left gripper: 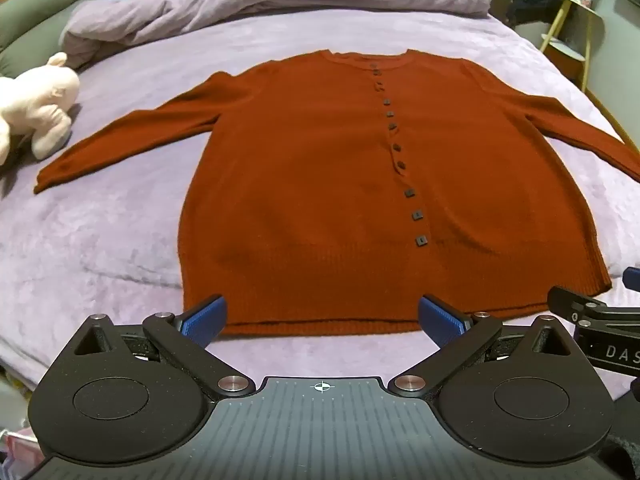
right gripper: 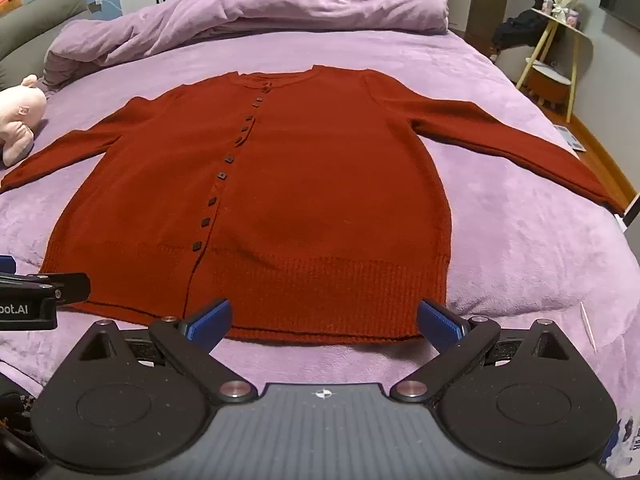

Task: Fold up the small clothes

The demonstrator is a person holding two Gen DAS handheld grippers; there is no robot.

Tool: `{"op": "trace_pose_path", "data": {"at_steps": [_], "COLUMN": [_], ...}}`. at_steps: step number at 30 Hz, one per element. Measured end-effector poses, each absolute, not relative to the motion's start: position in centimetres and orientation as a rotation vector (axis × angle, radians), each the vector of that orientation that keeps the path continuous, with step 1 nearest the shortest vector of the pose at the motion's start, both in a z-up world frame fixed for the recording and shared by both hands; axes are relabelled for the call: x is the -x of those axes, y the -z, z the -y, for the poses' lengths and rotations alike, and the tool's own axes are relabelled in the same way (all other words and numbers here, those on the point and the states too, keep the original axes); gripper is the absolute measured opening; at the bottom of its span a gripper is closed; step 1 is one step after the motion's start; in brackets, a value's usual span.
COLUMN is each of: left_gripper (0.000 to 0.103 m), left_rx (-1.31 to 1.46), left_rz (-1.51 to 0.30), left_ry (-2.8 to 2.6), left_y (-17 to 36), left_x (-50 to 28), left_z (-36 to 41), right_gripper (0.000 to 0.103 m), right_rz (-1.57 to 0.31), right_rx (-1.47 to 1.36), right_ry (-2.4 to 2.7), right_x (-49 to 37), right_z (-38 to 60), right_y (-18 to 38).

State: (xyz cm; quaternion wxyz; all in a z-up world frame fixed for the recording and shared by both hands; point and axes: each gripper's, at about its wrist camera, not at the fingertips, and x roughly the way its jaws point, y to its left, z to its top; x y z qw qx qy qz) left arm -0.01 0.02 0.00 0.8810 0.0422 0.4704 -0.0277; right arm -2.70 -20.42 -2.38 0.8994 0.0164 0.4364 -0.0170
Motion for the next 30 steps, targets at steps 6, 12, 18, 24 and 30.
{"op": "trace_pose_path", "data": {"at_steps": [6, 12, 18, 24, 30], "left_gripper": [0.103, 0.103, 0.103, 0.103, 0.103], "left_rx": [-0.079, -0.073, -0.060, -0.059, -0.056], "left_rz": [-0.991, -0.989, -0.992, -0.995, -0.996], "left_ry": [0.062, 0.062, 0.064, 0.060, 0.057], "left_y": [0.05, -0.15, -0.14, -0.01, 0.08], "left_x": [-0.10, 0.00, 0.06, 0.06, 0.14], "left_z": [0.21, 0.30, 0.11, 0.15, 0.29], "right_gripper": [0.099, 0.099, 0.099, 0.099, 0.099], "right_rz": [-0.895, -0.908, -0.907, -0.907, -0.906], "right_rx": [-0.041, -0.037, -0.032, -0.032, -0.033], "right_ry": [0.020, 0.041, 0.051, 0.053, 0.053], "right_x": [3.05, 2.76, 2.78, 2.83, 2.92], "right_z": [20.21, 20.58, 20.36, 20.35, 20.47], "right_y": [2.20, 2.45, 2.48, 2.46, 2.45]}}
